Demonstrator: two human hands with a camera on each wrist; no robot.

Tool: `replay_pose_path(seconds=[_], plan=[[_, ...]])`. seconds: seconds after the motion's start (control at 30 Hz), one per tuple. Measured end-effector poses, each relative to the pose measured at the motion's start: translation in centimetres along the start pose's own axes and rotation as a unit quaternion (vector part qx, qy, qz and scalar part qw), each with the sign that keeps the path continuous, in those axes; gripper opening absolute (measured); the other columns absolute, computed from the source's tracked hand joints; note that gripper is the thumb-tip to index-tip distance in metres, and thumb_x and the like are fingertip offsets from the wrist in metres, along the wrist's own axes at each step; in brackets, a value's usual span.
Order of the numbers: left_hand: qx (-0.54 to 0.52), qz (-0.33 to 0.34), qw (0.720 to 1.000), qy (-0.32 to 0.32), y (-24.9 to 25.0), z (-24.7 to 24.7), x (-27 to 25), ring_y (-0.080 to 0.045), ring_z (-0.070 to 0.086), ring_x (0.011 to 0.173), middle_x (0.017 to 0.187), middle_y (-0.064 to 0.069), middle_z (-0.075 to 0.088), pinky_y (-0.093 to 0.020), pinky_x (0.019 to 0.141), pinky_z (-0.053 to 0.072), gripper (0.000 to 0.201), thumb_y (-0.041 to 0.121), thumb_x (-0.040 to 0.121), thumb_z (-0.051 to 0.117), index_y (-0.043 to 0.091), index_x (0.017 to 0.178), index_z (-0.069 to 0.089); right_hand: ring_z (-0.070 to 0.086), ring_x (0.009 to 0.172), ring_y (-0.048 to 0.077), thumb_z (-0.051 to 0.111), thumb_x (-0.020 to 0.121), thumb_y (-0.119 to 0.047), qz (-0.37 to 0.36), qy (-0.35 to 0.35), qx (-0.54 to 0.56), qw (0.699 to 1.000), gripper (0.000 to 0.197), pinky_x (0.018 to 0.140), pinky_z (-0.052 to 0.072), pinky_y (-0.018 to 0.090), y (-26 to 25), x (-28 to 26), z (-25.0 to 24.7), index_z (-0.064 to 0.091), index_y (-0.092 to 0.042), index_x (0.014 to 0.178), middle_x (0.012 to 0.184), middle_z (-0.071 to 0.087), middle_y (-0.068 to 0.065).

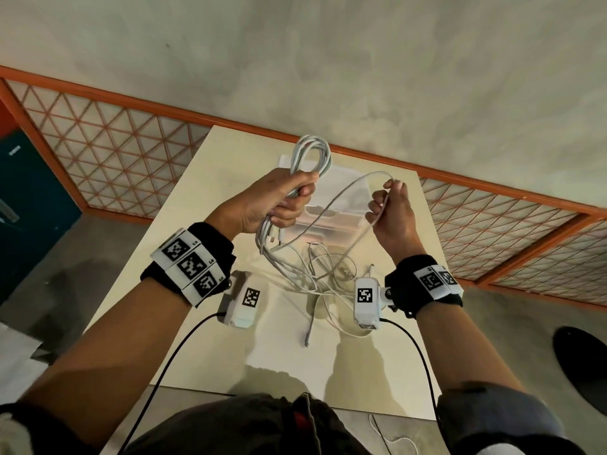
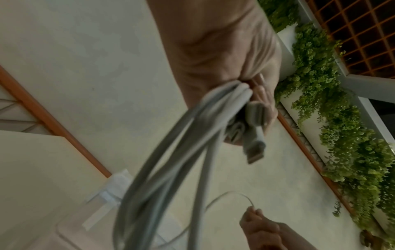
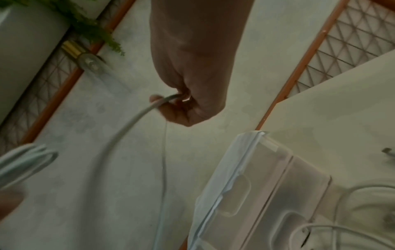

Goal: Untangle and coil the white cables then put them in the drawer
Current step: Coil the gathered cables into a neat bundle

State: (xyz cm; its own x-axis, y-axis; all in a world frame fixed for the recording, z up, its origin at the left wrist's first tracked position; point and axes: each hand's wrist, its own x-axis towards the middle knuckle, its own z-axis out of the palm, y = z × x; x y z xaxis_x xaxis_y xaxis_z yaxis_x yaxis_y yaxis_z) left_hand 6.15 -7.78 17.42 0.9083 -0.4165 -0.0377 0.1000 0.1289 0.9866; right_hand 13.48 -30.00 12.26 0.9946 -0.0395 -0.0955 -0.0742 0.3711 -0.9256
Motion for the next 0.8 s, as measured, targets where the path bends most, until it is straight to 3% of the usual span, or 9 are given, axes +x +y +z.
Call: replay_pose_path(seconds=[0.1,0.2,0.27,0.4,0.53,0.63,0.7,0.8], plan=[[0.063,-0.039,0.997,-0.015,-0.3,0.0,-0.1,-0.005,0.015,0.030,0.042,0.008,0.024,-0.012,0.034,0.017,0.036,0.028,0.100,0.040,0.015,0.066,0.039,0.028,0.043,0.006,0.027,0.103,-0.032,-0.075,0.026,-0.103,0.992,0.029,0.040,0.022,0.018,-0.1,0.0,-1.0,0.043,-0.021,0.081,0.058,0.040,-0.005],[0.089,-0.055,0.994,-0.018,-0.6,0.1,-0.2,-0.005,0.015,0.032,0.043,0.008,0.025,-0.013,0.035,0.016,0.035,0.028,0.100,0.041,0.015,0.067,0.039,0.031,0.050,0.003,0.028,0.104,-0.027,-0.167,0.018,-0.266,0.949,0.029,0.046,0.027,0.016,0.3,-0.2,-1.5,0.046,-0.019,0.084,0.066,0.041,-0.005],[0.093,-0.056,0.994,-0.019,-0.6,0.0,-0.2,-0.006,0.015,0.032,0.043,0.008,0.025,-0.013,0.036,0.016,0.035,0.029,0.100,0.041,0.016,0.067,0.039,0.033,0.055,0.001,0.030,0.104,-0.022,-0.200,-0.006,-0.302,0.932,0.028,0.053,0.031,0.014,0.8,-0.3,-1.7,0.048,-0.018,0.083,0.075,0.046,-0.007],[0.116,-0.077,0.990,-0.018,-0.3,-0.4,-0.3,-0.005,0.015,0.032,0.043,0.009,0.025,-0.014,0.037,0.014,0.036,0.029,0.099,0.042,0.016,0.065,0.039,0.036,0.061,0.003,0.033,0.103,-0.024,-0.230,0.015,-0.335,0.914,0.028,0.065,0.034,0.023,0.8,0.2,-2.7,0.049,-0.025,0.079,0.074,0.048,-0.014],[0.183,-0.152,0.971,-0.012,-1.3,-1.3,-0.2,-0.006,0.016,0.034,0.044,0.009,0.025,-0.015,0.036,0.013,0.037,0.030,0.098,0.046,0.017,0.064,0.040,0.044,0.069,0.009,0.034,0.101,-0.031,-0.248,0.047,-0.391,0.885,0.027,0.073,0.040,0.035,0.0,0.7,-2.9,0.048,-0.031,0.078,0.075,0.053,-0.015],[0.212,-0.193,0.958,-0.004,-2.6,-1.8,-0.2,-0.006,0.016,0.035,0.046,0.007,0.025,-0.014,0.035,0.015,0.036,0.030,0.097,0.047,0.017,0.064,0.041,0.045,0.065,0.013,0.036,0.099,-0.038,-0.253,0.054,-0.438,0.861,0.027,0.069,0.042,0.038,0.0,0.7,-2.7,0.051,-0.032,0.077,0.074,0.058,-0.001],[0.209,-0.172,0.963,0.009,-3.1,-1.8,-0.3,-0.007,0.017,0.036,0.048,0.006,0.025,-0.016,0.035,0.016,0.037,0.030,0.097,0.046,0.017,0.063,0.041,0.043,0.058,0.012,0.040,0.098,-0.042,-0.244,0.032,-0.457,0.855,0.028,0.065,0.039,0.036,0.4,0.6,-2.5,0.055,-0.027,0.079,0.068,0.057,-0.005],[0.166,-0.101,0.980,0.032,-3.1,-1.3,-0.2,-0.008,0.017,0.039,0.048,0.007,0.024,-0.017,0.036,0.017,0.039,0.033,0.099,0.043,0.018,0.063,0.040,0.046,0.055,0.009,0.049,0.092,-0.050,-0.160,-0.041,-0.525,0.835,0.029,0.062,0.038,0.029,2.7,0.2,-2.9,0.055,-0.026,0.078,0.066,0.059,-0.007]])
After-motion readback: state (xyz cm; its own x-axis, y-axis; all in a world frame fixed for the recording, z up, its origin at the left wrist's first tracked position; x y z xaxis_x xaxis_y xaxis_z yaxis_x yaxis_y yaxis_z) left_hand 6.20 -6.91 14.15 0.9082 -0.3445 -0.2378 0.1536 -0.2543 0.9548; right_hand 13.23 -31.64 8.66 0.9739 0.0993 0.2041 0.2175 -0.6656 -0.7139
